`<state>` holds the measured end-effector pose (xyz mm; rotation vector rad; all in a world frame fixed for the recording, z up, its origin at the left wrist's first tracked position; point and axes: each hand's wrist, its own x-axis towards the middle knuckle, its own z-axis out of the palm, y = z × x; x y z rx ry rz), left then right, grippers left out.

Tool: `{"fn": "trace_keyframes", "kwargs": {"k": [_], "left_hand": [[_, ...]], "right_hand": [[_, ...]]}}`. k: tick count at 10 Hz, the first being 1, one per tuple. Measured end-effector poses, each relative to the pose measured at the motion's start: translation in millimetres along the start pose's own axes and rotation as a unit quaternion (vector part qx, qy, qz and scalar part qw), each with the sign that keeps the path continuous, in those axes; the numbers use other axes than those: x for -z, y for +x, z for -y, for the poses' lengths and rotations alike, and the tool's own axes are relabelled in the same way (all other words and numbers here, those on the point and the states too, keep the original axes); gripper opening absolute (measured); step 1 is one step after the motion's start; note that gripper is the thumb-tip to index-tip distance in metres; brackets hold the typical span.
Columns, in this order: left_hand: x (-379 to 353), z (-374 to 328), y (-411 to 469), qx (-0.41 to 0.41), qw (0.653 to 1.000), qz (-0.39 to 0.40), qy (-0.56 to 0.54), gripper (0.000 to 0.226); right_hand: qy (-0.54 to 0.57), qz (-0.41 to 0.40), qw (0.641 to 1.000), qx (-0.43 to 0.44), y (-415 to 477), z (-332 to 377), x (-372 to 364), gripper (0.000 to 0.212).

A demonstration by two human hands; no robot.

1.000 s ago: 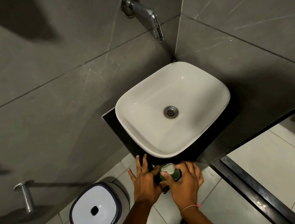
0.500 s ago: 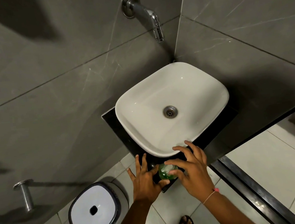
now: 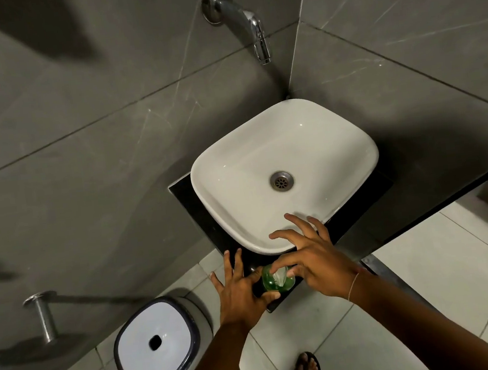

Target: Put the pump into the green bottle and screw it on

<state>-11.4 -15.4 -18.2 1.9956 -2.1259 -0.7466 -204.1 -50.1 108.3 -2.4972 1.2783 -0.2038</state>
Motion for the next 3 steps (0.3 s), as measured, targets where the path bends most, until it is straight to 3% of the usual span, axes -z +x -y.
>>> {"fn": "trace_keyframes", "kwargs": {"k": [2, 3], "left_hand": [[3.8, -2.1, -0.6, -0.002, 1.000, 0.018, 0.014, 0.077], [2.2, 3.8, -7.6, -0.009, 0.999, 0.033, 0.031, 0.090]], "right_hand": [[0.007, 0.006, 1.000, -0.008, -3.5, -0.1, 0.7, 0.049], [0.081, -0.053, 0.993, -0.072, -13.6, 3.0, 2.5, 0.054]]}}
